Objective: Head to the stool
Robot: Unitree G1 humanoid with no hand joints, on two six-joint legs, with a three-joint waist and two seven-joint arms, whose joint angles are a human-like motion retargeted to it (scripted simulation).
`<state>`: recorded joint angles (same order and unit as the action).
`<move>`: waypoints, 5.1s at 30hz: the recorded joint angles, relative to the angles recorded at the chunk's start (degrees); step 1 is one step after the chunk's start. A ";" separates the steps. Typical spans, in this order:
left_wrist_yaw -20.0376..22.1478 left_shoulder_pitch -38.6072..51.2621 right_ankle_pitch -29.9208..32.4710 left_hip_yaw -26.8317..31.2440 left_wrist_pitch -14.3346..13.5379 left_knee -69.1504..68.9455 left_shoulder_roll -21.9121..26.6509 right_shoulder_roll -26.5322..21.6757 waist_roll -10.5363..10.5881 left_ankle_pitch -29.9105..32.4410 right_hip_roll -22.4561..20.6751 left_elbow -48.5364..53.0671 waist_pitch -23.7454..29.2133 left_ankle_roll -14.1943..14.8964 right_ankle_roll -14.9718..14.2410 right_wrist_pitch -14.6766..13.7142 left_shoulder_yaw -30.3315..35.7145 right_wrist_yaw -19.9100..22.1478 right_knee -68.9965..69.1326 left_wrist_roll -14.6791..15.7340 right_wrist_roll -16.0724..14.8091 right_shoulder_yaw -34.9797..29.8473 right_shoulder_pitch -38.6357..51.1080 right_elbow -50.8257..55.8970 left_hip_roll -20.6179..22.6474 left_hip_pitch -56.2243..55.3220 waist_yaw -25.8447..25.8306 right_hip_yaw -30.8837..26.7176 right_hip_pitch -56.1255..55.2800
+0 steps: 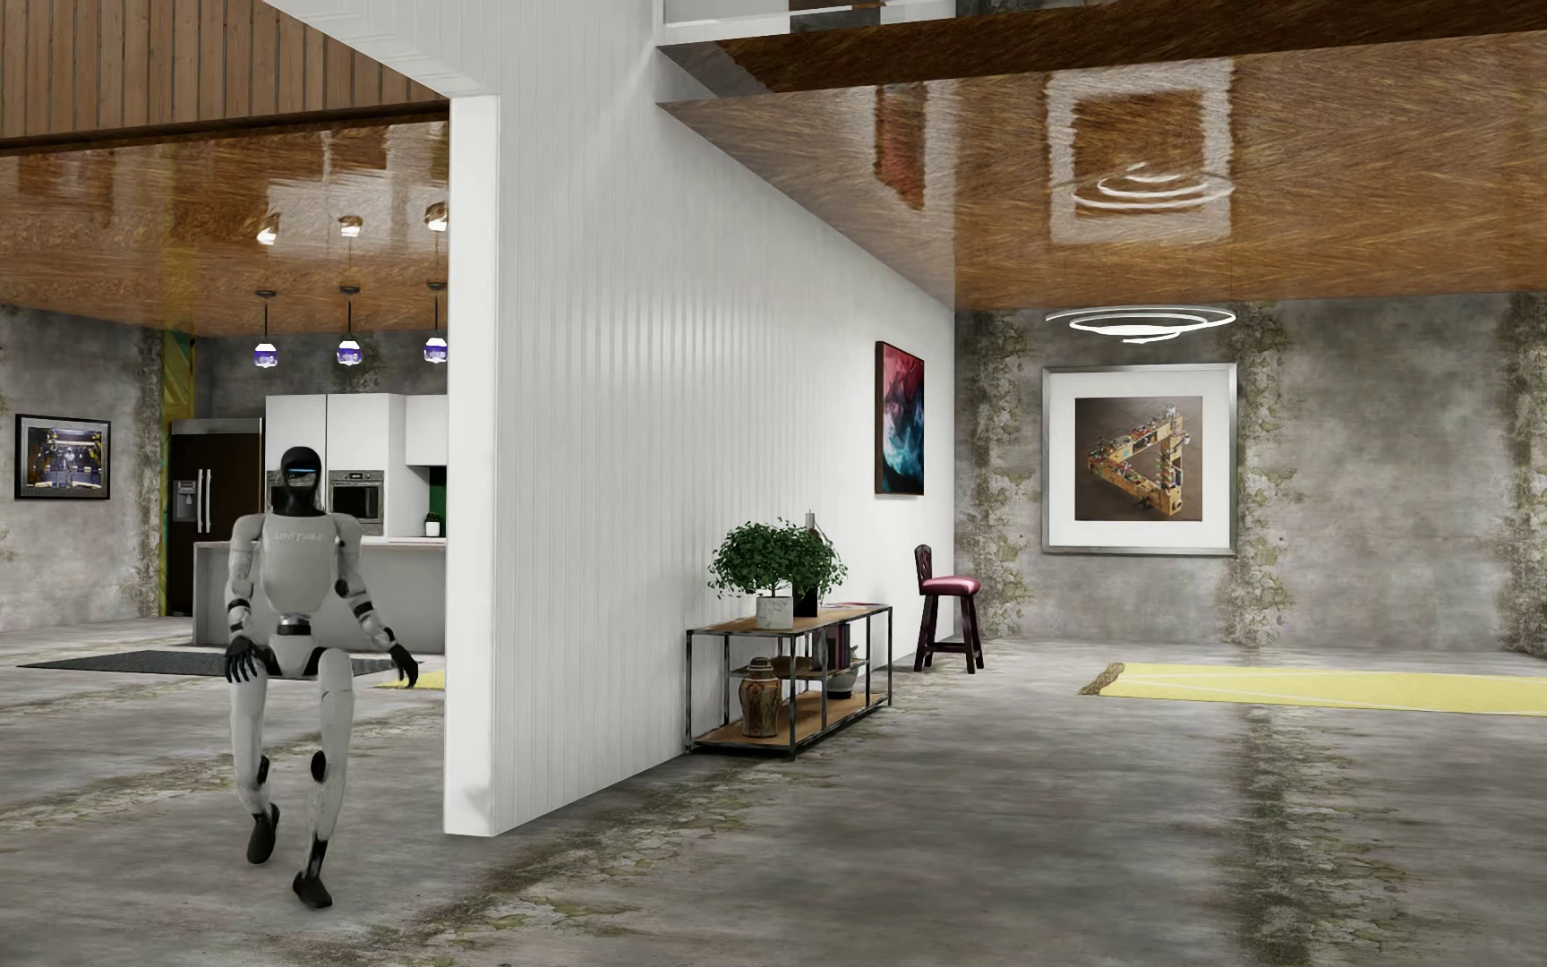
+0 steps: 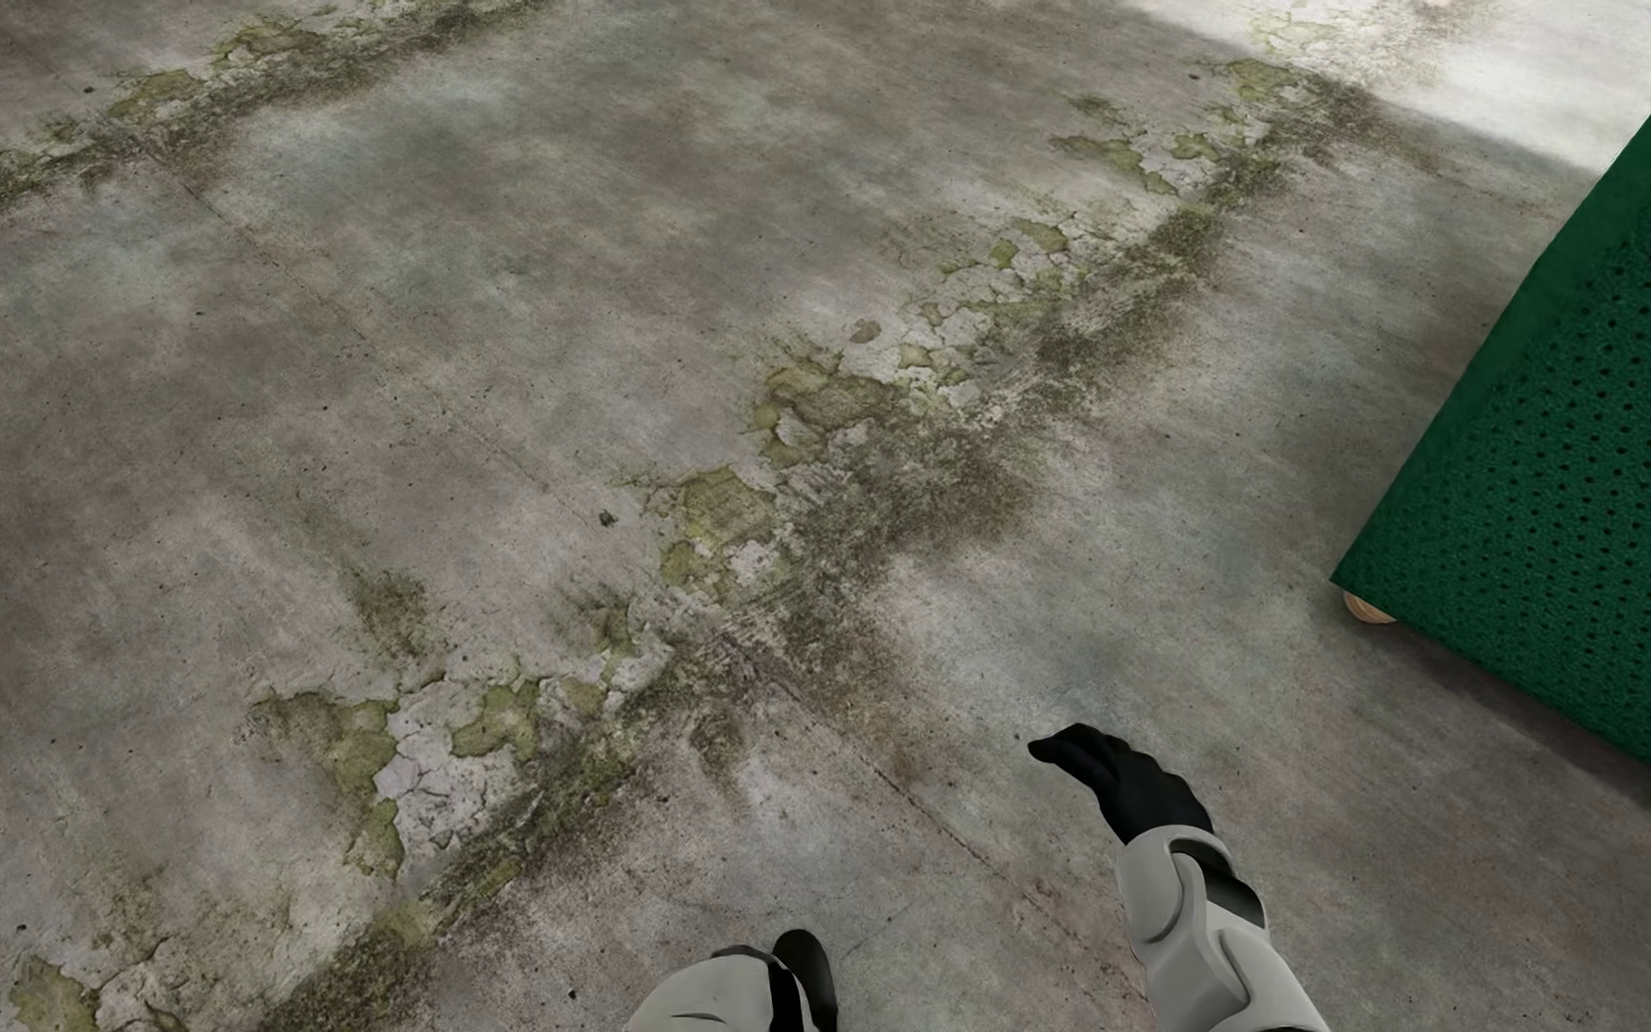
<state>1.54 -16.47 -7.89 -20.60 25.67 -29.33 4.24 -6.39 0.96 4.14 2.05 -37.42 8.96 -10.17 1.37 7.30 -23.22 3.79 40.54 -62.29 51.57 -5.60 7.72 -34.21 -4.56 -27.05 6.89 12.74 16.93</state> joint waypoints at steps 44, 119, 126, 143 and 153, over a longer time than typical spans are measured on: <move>0.24 4.94 5.47 2.40 1.42 2.79 -12.76 -1.21 -4.80 -8.81 10.98 -4.81 2.33 -1.66 2.26 11.39 7.25 -12.15 37.34 -9.25 1.46 2.60 -11.72 -14.02 8.87 11.70 -2.71 -4.07 -24.36; -16.09 -2.91 -15.06 9.93 -6.85 11.81 2.25 -5.20 1.84 -0.32 -2.24 -9.28 0.65 6.59 -5.67 4.65 24.00 0.10 -21.36 -12.64 -4.57 9.26 2.47 -4.71 4.97 -5.54 -1.50 11.44 -1.03; -11.70 8.06 6.63 7.84 -6.95 2.30 -4.78 -0.91 -5.37 -8.33 9.03 -11.32 1.99 1.89 0.38 7.79 22.50 -2.83 33.55 -16.77 -2.73 6.09 -8.52 -1.53 11.29 9.74 -4.14 -4.03 -22.43; -4.87 17.36 5.51 10.52 -5.38 -7.98 2.98 10.39 -1.65 -8.36 1.47 -1.92 1.76 10.06 6.51 10.71 35.70 -1.96 -5.09 -6.20 -3.80 23.94 -30.74 -4.77 7.17 45.25 -11.62 -0.62 -45.93; -13.68 -3.79 -12.91 15.84 -10.20 -26.81 -0.18 1.56 3.45 -3.04 -3.43 -4.58 0.38 9.19 1.29 3.26 20.85 -6.17 -15.30 -7.92 3.73 10.32 -9.52 -10.43 -4.49 -2.92 -2.62 1.90 -15.76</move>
<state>-12.15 -20.27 -20.81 -4.76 15.47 -56.14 4.06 -4.83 4.41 1.10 -1.37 -42.00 9.34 -0.98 2.67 10.56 -2.37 -2.38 25.24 -70.21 55.30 4.72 -1.80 -44.64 -9.05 -29.97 4.27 14.64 1.16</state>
